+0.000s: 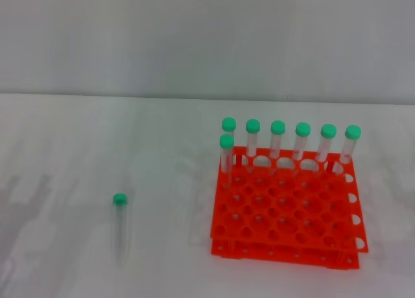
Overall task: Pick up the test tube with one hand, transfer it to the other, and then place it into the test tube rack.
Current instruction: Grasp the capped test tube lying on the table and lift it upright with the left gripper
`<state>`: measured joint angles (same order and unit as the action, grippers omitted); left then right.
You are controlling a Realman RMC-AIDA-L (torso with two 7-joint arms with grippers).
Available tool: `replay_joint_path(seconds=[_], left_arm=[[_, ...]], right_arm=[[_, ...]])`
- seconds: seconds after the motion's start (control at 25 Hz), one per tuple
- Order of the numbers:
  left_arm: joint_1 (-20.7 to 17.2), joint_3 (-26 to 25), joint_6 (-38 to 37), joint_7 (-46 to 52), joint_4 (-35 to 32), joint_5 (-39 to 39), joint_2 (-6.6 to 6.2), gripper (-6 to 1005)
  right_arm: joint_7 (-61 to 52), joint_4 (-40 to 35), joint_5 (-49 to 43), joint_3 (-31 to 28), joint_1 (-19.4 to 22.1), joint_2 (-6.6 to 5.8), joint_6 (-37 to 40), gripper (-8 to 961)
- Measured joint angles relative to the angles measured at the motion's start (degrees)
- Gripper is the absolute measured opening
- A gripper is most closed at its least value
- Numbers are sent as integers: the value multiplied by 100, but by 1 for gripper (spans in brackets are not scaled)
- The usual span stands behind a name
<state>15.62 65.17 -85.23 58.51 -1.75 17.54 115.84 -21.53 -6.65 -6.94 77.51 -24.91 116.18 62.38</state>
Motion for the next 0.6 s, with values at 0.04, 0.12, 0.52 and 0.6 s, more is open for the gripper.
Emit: replay_joint_path(seconds=[0.04,0.12,0.52,0.6], left_arm=[[0,0,0,170,-17,117,-77,865],[-5,3,0,527,-88,401,-227,865],[-287,1,89,2543,-1274,1849,-800,865],[-342,-13,226,2954,-1619,2197,-877,864]], right_arm=[[0,0,0,0,-3,-2,-4,858],[0,0,0,0,-8,-4,-4,858],[0,-4,0,0,-12,-16,12,858],[0,-3,0,0,-8,-21,27,858]])
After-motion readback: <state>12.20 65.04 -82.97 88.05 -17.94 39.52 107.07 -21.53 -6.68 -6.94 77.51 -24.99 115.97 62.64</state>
